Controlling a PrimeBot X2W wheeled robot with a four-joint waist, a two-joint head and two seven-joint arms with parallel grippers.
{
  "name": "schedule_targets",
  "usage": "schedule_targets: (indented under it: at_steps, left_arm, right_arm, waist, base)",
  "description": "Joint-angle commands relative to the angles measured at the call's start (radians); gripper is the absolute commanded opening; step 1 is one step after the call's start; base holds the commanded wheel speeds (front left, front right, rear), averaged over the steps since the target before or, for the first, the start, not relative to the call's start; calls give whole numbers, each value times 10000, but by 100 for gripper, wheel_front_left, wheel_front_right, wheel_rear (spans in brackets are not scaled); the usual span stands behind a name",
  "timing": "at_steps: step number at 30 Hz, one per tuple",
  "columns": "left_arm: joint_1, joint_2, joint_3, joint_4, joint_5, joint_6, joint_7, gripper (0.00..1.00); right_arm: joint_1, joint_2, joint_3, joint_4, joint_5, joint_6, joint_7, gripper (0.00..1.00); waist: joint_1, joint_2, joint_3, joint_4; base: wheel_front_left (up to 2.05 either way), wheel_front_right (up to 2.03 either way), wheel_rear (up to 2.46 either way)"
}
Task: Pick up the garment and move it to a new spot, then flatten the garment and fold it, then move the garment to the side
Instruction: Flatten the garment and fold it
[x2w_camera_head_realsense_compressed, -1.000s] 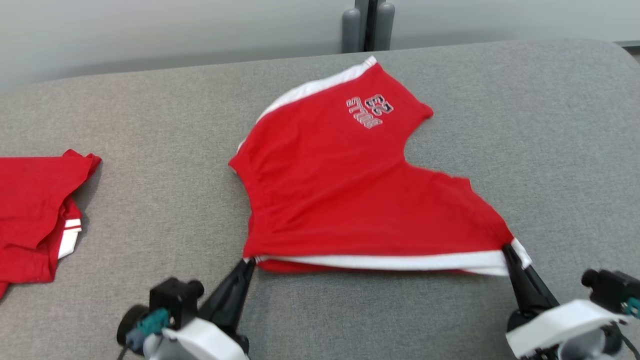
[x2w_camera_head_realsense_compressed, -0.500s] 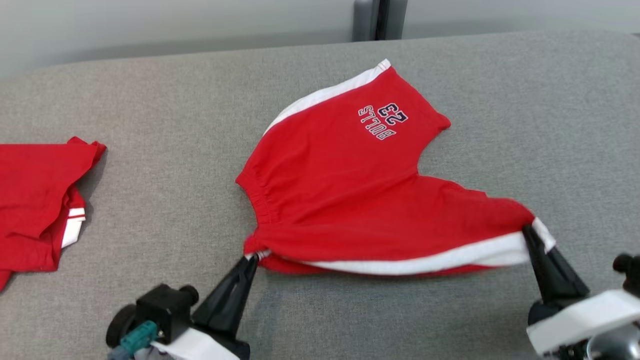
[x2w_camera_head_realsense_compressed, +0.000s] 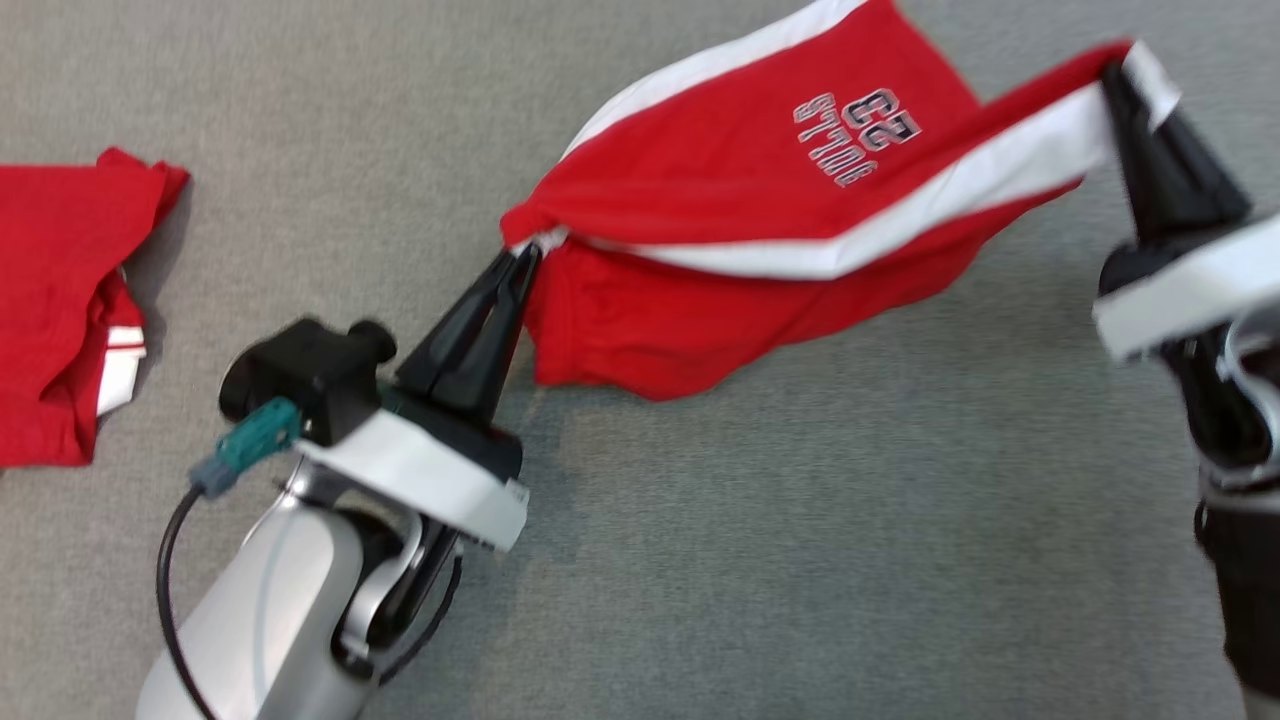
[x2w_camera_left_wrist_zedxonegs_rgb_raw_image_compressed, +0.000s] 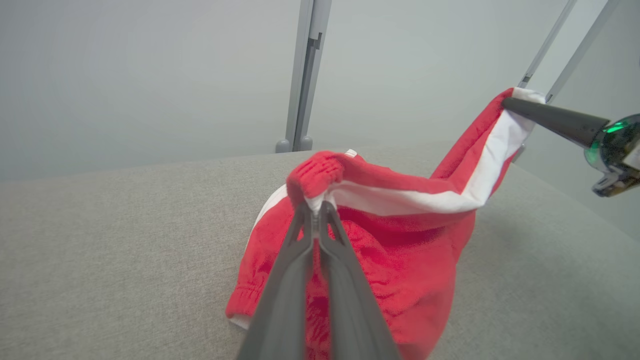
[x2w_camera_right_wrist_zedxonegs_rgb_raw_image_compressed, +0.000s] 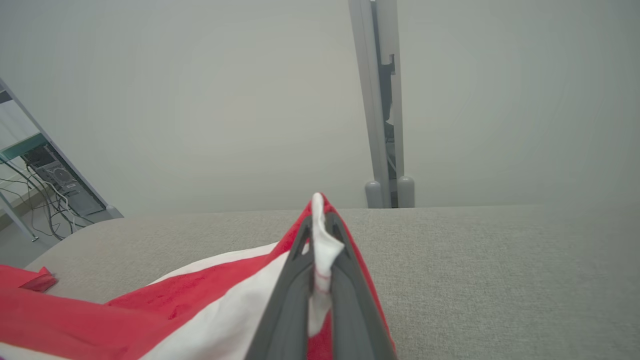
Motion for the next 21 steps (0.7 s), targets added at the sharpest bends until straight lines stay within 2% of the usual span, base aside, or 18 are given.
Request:
schedule_targets:
  at_steps: [1,7,8,15,21]
  left_arm:
    - [-319,-50,-5,232,-17,-105,-83,0]
    - [-1586,-730,-92,1758,-242,-534,-405,0]
    - [-1810,-894,-71,2152,-340,-606,-516,0]
    - [-2236,-1250,-95,3101,-572,-860,-775,0]
    - [-2575,-1493,-232,3803,-724,-1076,-783,0]
  right_arm:
    - [-377,-136,43,260,64,-1,-76,0]
    - [-2636,-643,694,2553,220,1,-349,0]
    - [-3218,-724,913,3289,322,1,-535,0]
    - [-4798,-920,1351,5789,505,1,-1099,0]
    - [-5690,-1007,1860,7344,597,1,-1564,0]
  waist:
    - [0,0,643,552]
    - [0,0,1246,1065]
    - [0,0,1331,1180]
    - [0,0,1422,1453]
    - [0,0,1434,1586]
  base:
    - [0,0,0]
    - [0,0,0]
    - [0,0,0]
    - [0,0,0]
    - [0,0,0]
